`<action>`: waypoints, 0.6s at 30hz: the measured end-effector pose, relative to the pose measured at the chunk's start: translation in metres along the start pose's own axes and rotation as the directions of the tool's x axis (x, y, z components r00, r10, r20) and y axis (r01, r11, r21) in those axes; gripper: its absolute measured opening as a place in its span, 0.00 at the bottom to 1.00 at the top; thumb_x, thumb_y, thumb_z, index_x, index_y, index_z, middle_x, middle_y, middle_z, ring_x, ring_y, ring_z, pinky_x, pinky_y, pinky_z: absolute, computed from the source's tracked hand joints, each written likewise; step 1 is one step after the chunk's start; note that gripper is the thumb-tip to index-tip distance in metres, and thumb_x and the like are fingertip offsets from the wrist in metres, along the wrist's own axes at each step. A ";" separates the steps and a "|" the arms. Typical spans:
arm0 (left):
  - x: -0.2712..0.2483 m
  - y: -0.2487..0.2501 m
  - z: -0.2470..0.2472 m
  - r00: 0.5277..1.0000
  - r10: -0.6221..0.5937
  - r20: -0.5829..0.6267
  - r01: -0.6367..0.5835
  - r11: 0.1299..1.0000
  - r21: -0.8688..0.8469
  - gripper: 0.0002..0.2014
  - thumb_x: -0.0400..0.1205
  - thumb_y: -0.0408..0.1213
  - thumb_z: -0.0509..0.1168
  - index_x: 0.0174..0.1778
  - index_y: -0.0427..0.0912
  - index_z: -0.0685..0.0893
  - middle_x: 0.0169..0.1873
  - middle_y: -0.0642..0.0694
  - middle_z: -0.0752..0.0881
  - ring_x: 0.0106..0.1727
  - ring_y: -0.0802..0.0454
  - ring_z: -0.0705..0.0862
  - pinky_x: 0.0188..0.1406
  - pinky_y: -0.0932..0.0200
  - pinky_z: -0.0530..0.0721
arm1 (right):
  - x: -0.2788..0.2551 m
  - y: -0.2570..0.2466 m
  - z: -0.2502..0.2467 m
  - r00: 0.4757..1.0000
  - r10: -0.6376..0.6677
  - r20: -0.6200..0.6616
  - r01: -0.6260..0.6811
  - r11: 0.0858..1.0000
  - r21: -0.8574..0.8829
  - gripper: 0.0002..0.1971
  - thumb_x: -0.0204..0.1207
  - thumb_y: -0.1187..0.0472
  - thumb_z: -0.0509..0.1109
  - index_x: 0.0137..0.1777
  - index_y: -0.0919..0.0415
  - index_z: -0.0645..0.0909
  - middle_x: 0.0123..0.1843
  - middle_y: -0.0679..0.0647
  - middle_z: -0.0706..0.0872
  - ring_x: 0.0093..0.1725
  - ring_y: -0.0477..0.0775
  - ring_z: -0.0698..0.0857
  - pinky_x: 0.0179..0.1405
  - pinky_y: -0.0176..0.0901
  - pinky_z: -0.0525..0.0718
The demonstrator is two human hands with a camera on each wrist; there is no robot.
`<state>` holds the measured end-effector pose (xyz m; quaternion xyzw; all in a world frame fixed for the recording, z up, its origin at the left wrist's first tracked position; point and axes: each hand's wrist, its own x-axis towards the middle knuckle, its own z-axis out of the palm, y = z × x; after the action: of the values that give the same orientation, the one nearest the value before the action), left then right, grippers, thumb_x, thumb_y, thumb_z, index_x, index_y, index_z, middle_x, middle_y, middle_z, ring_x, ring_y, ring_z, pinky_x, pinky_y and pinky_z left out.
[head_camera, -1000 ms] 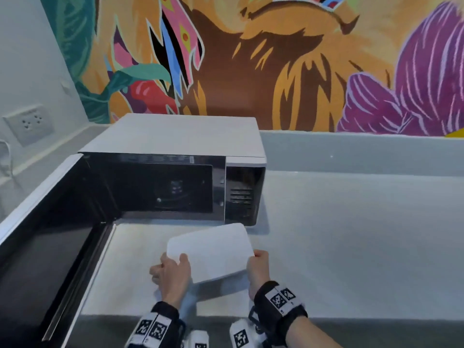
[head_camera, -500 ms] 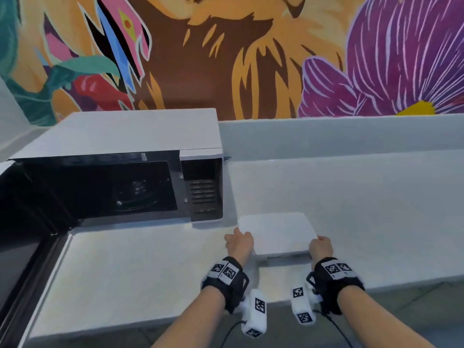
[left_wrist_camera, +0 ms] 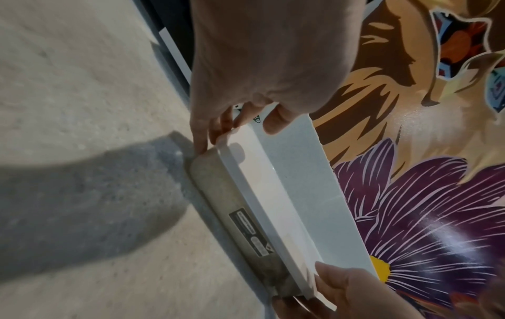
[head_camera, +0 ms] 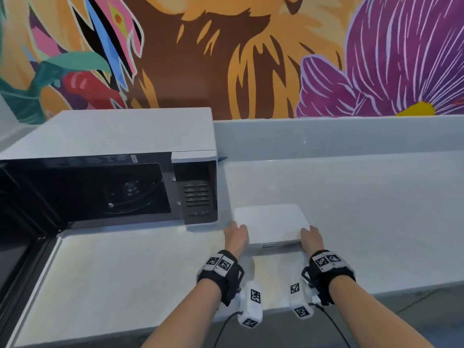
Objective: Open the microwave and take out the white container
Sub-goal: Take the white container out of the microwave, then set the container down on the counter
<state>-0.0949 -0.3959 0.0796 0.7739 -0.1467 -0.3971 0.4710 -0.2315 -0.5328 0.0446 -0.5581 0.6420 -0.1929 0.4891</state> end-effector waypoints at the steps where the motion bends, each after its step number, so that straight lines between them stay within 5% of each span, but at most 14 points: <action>1: -0.004 0.002 -0.002 1.000 0.018 0.014 -0.019 0.999 0.030 0.27 0.83 0.36 0.49 0.80 0.33 0.61 0.80 0.35 0.62 0.77 0.38 0.68 0.78 0.46 0.68 | -0.006 -0.002 -0.001 1.000 0.000 -0.002 0.000 1.000 -0.026 0.28 0.81 0.61 0.53 0.81 0.65 0.60 0.79 0.68 0.66 0.72 0.69 0.72 0.69 0.56 0.72; 4: -0.035 0.008 -0.023 0.976 0.216 0.025 -0.217 0.959 0.183 0.26 0.84 0.38 0.52 0.80 0.39 0.63 0.79 0.39 0.64 0.77 0.41 0.69 0.79 0.48 0.67 | -0.030 -0.014 -0.002 0.992 -0.119 -0.033 0.112 0.981 -0.159 0.30 0.82 0.55 0.53 0.84 0.60 0.53 0.83 0.66 0.56 0.80 0.69 0.62 0.78 0.58 0.64; 6: -0.063 0.008 -0.052 0.886 0.462 -0.025 -0.431 0.843 0.323 0.23 0.85 0.39 0.54 0.77 0.43 0.69 0.76 0.44 0.69 0.76 0.46 0.70 0.79 0.51 0.67 | -0.050 -0.027 -0.001 0.954 -0.300 -0.009 0.294 0.940 -0.171 0.29 0.83 0.55 0.53 0.83 0.59 0.55 0.84 0.64 0.54 0.82 0.64 0.58 0.81 0.57 0.60; 8: -0.098 0.006 -0.099 0.708 0.689 -0.153 -0.521 0.656 0.547 0.20 0.84 0.40 0.55 0.72 0.46 0.77 0.70 0.48 0.76 0.74 0.48 0.72 0.79 0.49 0.66 | -0.075 -0.044 0.004 0.876 -0.477 0.066 0.482 0.866 -0.132 0.27 0.83 0.56 0.54 0.82 0.57 0.59 0.83 0.61 0.57 0.82 0.59 0.60 0.80 0.51 0.60; 11: -0.155 -0.006 -0.181 0.383 0.843 -0.376 -0.324 0.504 0.800 0.19 0.80 0.41 0.56 0.64 0.44 0.83 0.64 0.44 0.82 0.72 0.43 0.76 0.78 0.36 0.63 | -0.115 -0.068 0.016 0.722 -0.674 0.159 0.691 0.717 -0.098 0.23 0.84 0.59 0.55 0.79 0.57 0.66 0.79 0.57 0.64 0.79 0.55 0.66 0.75 0.41 0.63; 13: -0.186 -0.027 -0.244 0.220 0.799 -0.560 -0.091 0.588 0.804 0.19 0.79 0.39 0.57 0.65 0.41 0.82 0.66 0.37 0.81 0.72 0.36 0.74 0.75 0.34 0.62 | -0.139 -0.083 0.031 0.611 -0.762 0.215 0.789 0.607 -0.095 0.22 0.83 0.61 0.56 0.77 0.58 0.69 0.78 0.56 0.66 0.78 0.53 0.67 0.72 0.34 0.61; 15: -0.202 -0.065 -0.315 0.166 0.599 -0.783 0.172 0.765 0.621 0.20 0.84 0.42 0.53 0.73 0.46 0.72 0.70 0.33 0.76 0.74 0.31 0.70 0.74 0.36 0.64 | -0.158 -0.098 0.047 0.522 -0.805 0.282 0.849 0.521 -0.084 0.21 0.83 0.61 0.57 0.75 0.58 0.71 0.77 0.55 0.67 0.78 0.51 0.67 0.71 0.32 0.59; 16: -0.208 -0.085 -0.345 0.173 0.434 -0.884 0.251 0.848 0.466 0.23 0.84 0.48 0.48 0.76 0.50 0.65 0.70 0.31 0.74 0.75 0.30 0.69 0.73 0.36 0.66 | -0.167 -0.106 0.054 0.495 -0.814 0.304 0.863 0.501 -0.063 0.20 0.83 0.61 0.57 0.74 0.57 0.72 0.77 0.55 0.68 0.77 0.51 0.68 0.71 0.32 0.59; 18: -0.224 -0.124 -0.391 0.300 0.167 -0.939 0.316 0.911 0.263 0.28 0.82 0.57 0.41 0.74 0.49 0.67 0.66 0.29 0.75 0.71 0.28 0.71 0.66 0.34 0.71 | -0.187 -0.118 0.063 0.471 -0.822 0.321 0.867 0.497 0.001 0.17 0.82 0.61 0.58 0.70 0.56 0.76 0.74 0.55 0.70 0.75 0.50 0.70 0.70 0.32 0.62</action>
<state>0.0376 0.0417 0.1753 0.9411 0.1190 0.1543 0.2762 -0.1354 -0.3810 0.1871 -0.8609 0.2189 -0.2759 0.3672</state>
